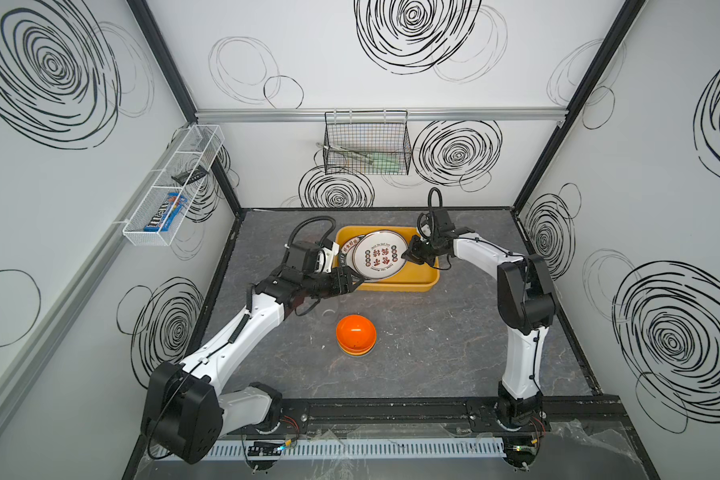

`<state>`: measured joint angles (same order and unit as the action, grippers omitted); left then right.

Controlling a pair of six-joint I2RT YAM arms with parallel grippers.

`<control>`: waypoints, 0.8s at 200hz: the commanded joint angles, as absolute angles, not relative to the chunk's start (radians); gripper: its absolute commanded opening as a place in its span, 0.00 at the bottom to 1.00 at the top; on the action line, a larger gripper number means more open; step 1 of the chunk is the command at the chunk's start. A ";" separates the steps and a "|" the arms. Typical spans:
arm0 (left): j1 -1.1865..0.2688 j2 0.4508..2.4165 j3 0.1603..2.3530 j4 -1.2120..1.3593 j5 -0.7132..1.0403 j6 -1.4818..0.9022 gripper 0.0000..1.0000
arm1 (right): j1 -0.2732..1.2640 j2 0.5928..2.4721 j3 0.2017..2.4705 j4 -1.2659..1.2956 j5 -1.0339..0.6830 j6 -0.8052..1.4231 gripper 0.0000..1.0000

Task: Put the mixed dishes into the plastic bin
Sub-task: 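Lower the red-print plate onto the plate stack in the bin and open the right gripper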

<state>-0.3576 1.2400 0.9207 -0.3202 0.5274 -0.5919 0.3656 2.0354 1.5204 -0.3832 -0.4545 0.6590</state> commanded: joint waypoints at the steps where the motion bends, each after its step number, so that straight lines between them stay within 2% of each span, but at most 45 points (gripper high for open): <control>1: -0.349 1.222 0.910 -0.308 0.540 -0.591 0.71 | 0.374 2.042 1.562 -0.359 -0.471 0.673 0.00; 160: -0.340 1.213 0.888 -0.296 0.546 -0.595 0.71 | 0.394 2.114 1.624 -0.367 -0.464 0.690 0.00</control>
<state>-0.3519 1.2346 0.9031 -0.3191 0.5354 -0.5949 0.3870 2.0998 1.5864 -0.3817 -0.4568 0.6796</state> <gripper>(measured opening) 0.713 0.085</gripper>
